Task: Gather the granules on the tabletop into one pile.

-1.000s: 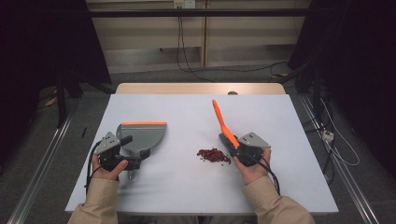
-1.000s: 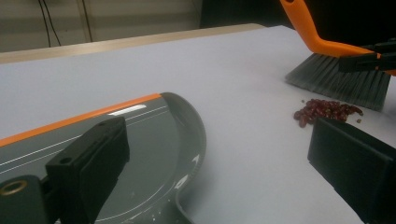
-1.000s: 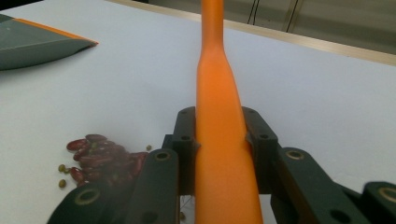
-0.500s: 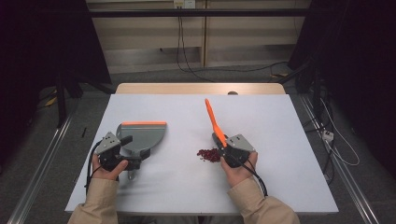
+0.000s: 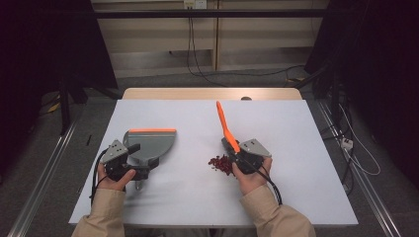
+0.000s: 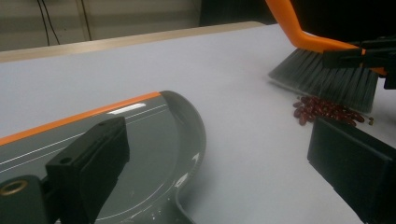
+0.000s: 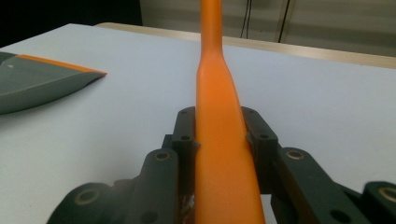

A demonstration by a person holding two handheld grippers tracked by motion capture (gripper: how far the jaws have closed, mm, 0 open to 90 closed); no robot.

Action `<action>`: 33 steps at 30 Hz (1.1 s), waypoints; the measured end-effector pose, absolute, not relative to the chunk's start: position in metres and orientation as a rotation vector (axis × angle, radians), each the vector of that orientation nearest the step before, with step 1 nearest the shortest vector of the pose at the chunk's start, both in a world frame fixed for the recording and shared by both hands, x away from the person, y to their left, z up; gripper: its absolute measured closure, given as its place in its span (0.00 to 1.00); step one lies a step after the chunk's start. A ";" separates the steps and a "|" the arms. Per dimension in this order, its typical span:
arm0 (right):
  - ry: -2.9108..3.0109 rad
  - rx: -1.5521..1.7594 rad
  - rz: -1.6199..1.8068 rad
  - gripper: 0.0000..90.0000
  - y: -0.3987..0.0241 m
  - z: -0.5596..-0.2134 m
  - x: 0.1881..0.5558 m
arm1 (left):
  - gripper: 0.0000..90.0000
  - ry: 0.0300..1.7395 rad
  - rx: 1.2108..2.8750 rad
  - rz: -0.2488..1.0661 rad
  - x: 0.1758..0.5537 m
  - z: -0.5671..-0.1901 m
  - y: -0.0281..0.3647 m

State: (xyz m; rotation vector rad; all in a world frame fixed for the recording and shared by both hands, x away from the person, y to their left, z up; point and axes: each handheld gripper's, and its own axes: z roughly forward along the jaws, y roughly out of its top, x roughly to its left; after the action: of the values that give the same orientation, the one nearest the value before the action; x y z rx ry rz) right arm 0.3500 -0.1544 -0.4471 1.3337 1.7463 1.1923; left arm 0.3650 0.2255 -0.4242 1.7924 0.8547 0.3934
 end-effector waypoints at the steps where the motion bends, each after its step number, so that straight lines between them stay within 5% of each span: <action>1: 1.740 1.338 1.200 0.79 -0.158 -0.445 0.350 | 0.06 0.855 1.792 0.392 0.365 -0.424 0.225; 33: 1.784 1.280 1.269 0.79 -0.184 -0.435 0.338 | 0.06 0.884 1.804 0.394 0.362 -0.417 0.227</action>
State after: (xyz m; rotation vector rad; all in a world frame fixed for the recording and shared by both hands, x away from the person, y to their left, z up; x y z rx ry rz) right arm 0.3375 -0.1836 -0.4351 1.2801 1.7844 1.2692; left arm 0.3624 0.2267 -0.4175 1.8043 0.8843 0.3936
